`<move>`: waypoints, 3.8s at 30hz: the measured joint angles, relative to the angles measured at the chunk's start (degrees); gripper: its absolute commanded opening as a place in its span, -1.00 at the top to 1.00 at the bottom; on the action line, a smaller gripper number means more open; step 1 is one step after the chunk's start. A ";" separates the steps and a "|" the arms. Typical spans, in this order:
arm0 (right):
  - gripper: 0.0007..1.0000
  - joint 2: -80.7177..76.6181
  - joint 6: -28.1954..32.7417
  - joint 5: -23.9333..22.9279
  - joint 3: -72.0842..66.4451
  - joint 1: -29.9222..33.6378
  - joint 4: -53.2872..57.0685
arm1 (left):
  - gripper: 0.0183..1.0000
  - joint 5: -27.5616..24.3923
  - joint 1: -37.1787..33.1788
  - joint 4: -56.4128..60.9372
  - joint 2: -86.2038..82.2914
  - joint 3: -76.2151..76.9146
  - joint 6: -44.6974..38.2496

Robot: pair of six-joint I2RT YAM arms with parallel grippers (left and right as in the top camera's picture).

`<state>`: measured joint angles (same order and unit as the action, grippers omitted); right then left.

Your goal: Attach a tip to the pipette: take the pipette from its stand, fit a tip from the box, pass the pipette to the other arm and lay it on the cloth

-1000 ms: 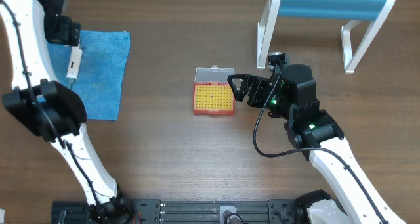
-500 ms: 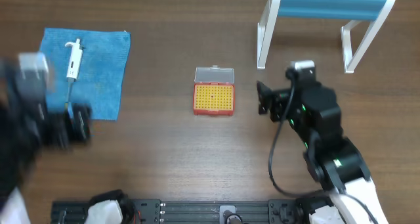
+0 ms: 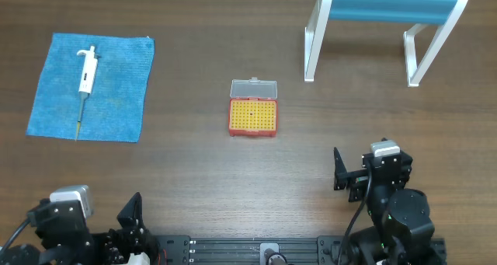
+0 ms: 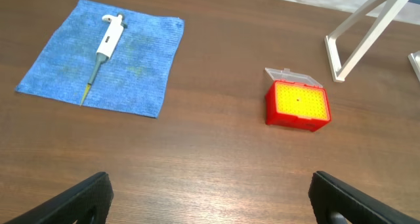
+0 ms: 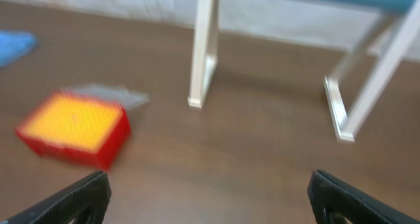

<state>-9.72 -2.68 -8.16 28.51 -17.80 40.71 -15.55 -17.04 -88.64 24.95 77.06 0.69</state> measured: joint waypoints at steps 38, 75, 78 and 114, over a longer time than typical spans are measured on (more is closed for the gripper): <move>-0.94 0.26 0.24 -2.89 -0.90 0.00 17.25 | -0.93 7.61 15.74 92.24 -24.04 -76.50 2.43; -0.94 1.14 0.44 5.40 -19.45 20.35 -48.43 | -0.93 8.70 15.76 84.96 -24.17 -76.65 2.47; -0.94 4.66 0.46 7.21 -27.32 20.35 -48.81 | -0.93 8.70 15.74 84.98 -24.17 -76.65 2.47; -0.94 8.92 0.46 8.33 -28.15 20.35 -36.94 | -0.93 8.70 15.76 84.96 -24.17 -76.65 2.47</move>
<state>-0.80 -2.22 0.16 0.36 2.55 3.77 -6.85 -1.28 -3.68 0.78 0.40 3.16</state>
